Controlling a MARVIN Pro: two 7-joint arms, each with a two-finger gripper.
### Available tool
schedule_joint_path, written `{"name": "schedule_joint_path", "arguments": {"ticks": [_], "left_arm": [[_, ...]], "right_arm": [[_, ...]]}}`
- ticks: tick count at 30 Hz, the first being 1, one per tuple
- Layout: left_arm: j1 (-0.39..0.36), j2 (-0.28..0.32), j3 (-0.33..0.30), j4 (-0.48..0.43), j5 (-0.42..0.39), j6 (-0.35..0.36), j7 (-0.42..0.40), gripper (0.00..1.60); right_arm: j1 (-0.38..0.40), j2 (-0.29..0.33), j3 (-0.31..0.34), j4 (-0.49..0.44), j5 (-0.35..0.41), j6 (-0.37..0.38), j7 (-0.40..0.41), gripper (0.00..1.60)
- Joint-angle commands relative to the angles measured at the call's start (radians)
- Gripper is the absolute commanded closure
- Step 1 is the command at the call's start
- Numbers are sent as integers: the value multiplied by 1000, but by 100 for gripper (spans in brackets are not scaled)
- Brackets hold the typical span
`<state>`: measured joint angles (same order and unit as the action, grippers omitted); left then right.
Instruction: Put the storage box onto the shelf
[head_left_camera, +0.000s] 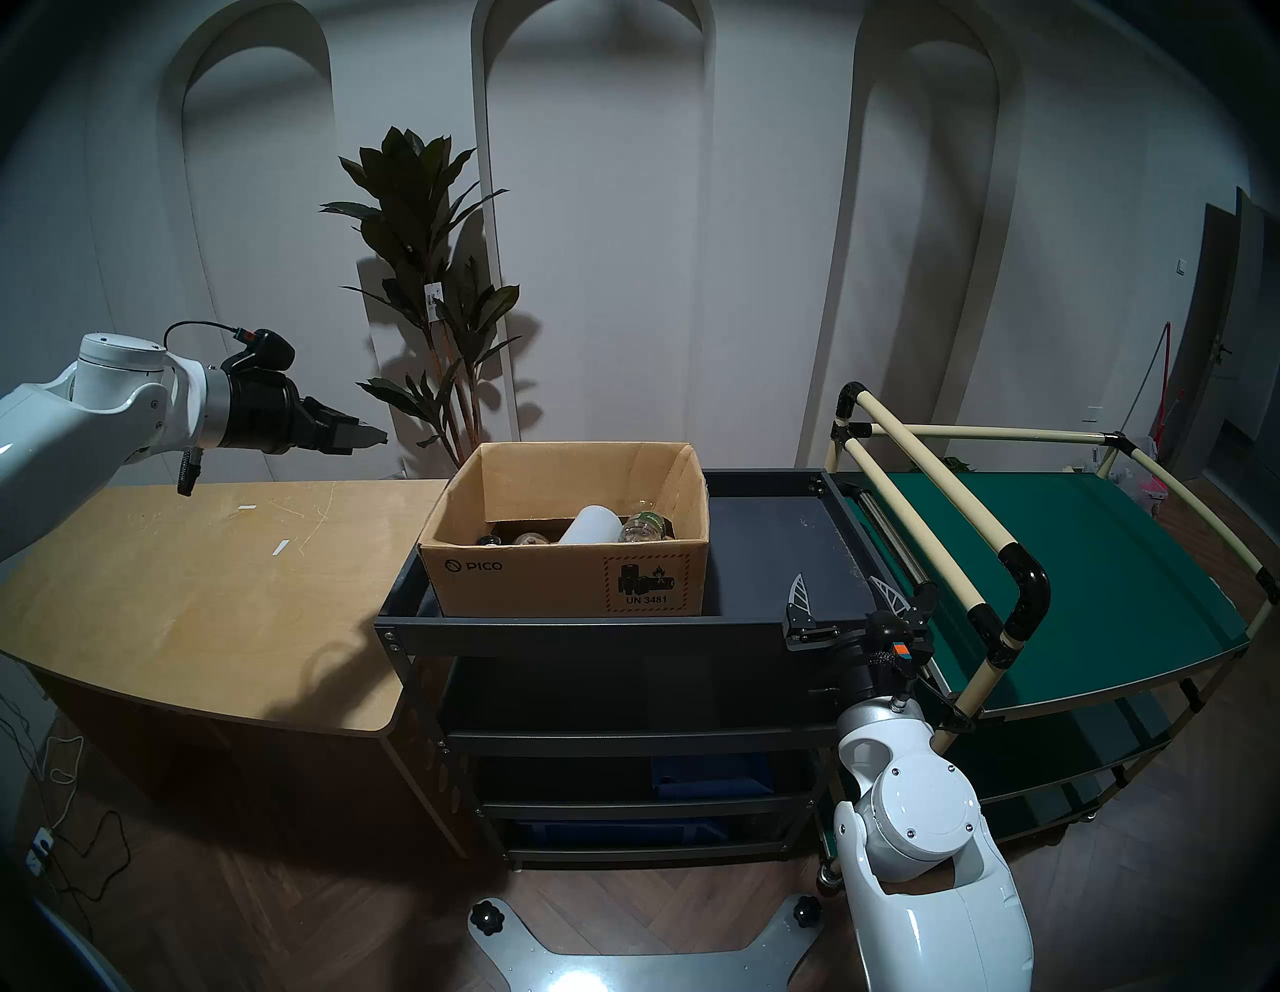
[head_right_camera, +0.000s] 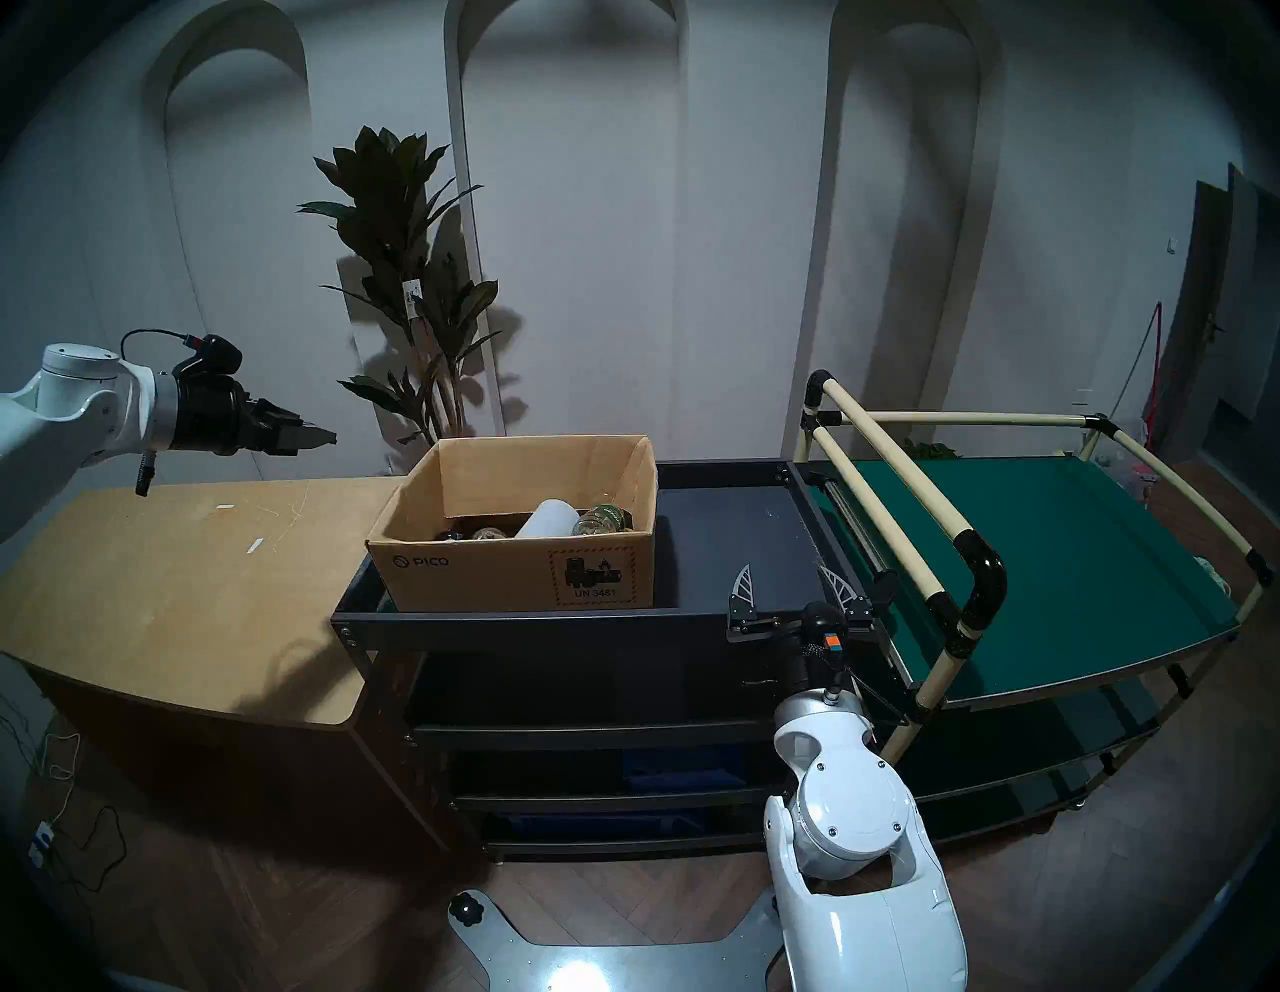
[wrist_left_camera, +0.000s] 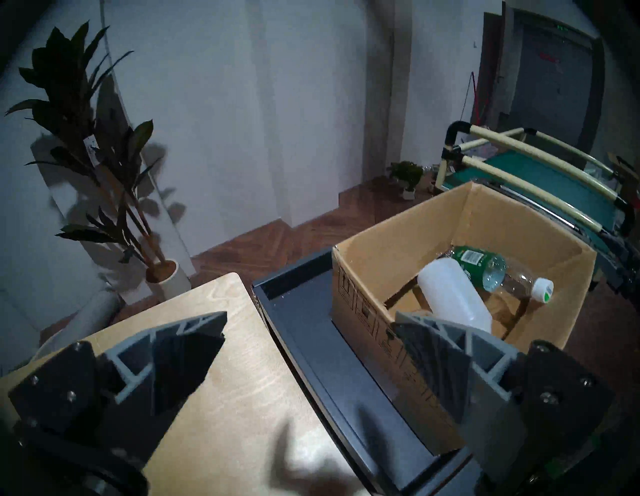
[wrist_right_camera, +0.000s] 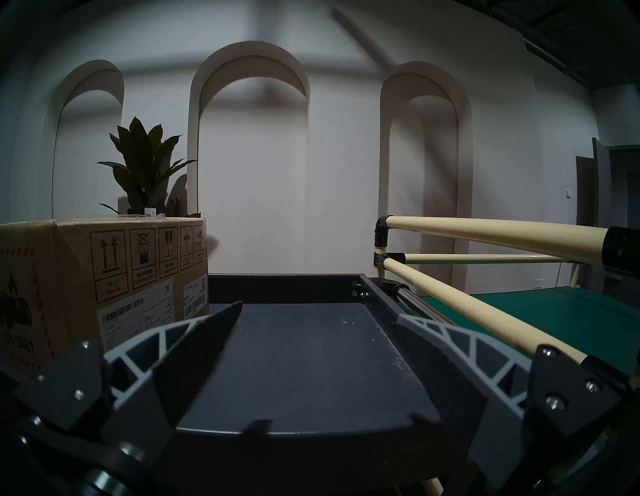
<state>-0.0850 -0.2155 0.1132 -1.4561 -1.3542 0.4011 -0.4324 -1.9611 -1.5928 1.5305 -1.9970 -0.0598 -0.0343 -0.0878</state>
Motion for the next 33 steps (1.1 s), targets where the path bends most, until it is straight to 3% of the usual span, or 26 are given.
{"name": "schedule_joint_path", "arguments": {"ticks": [1,17,32,33], "left_arm": [[37,-38,0,4,-61,-87,69,0],[107,-84,-2,32,-157,-284,237,0],[244,-111,28,10,-269,-528,416,0],[247,-108,26,8,-273,-521,423,0]], "right_arm": [[6,1,1,-22,-2,-7,-1,0],[7,1,1,-21,0,-7,-1,0],[17,-1,-5,-41,7,-19,2,0],[19,1,-9,-44,7,-23,4,0]]}}
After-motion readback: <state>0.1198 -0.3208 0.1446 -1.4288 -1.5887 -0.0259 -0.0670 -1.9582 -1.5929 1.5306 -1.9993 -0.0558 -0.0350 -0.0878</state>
